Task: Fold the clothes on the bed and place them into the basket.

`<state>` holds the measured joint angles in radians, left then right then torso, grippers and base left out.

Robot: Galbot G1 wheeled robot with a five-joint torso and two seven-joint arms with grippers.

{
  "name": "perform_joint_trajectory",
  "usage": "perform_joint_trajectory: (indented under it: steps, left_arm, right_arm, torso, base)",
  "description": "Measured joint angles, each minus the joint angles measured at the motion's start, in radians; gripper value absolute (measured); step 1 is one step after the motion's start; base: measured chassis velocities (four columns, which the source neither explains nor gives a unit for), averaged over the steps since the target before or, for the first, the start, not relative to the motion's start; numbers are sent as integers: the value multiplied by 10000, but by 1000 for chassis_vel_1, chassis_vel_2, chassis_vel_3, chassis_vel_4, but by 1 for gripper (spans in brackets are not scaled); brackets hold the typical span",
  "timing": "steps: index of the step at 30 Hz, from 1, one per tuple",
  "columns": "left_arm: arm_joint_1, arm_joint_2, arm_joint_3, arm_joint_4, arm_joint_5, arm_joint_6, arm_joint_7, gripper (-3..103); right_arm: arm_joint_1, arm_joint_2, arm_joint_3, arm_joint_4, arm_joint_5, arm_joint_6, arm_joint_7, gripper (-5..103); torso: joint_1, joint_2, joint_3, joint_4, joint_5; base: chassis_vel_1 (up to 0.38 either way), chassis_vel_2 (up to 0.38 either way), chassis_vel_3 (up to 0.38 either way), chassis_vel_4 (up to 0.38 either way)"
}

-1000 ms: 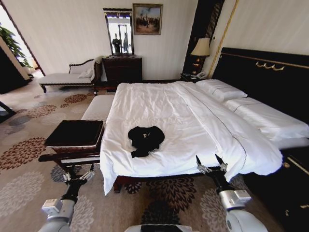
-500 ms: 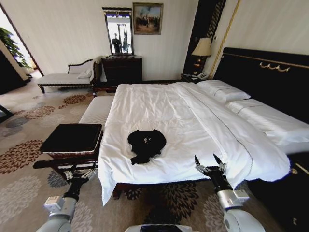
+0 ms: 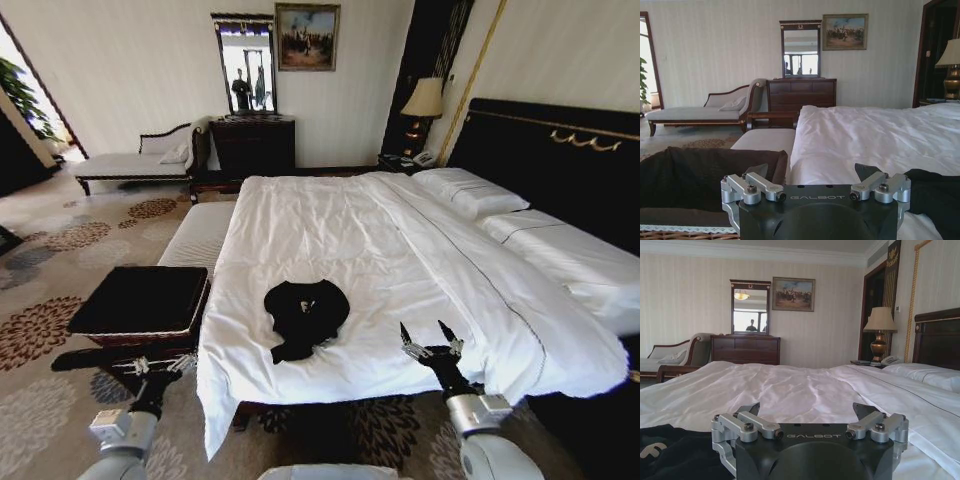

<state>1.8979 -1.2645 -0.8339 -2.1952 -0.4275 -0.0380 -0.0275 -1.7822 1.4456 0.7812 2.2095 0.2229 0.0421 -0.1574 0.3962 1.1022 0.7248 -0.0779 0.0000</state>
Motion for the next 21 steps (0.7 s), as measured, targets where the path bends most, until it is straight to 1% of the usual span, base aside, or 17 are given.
perform_joint_trajectory:
  steps: [12, 17, 21]
  left_arm:
    - [32, -22, 24, 42, 8, -46, 13, 99]
    - [34, -43, 24, 89, 14, -76, 19, 99]
    - [26, -44, 24, 105, 13, -77, 23, 99]
  right_arm:
    - [16, 46, -23, -32, -61, -13, 128, 100]
    - [23, 51, -60, -33, -66, -17, 224, 100]
    - [55, 50, -108, -53, -163, -17, 318, 100]
  torso:
    - [0, 0, 0, -1, 0]
    - [1, -2, 2, 1, 1]
    - [2, -3, 1, -1, 1]
  base:
    - [-148, 89, 155, -90]
    - [-181, 47, 200, -36]
    - [-107, 41, 116, -26]
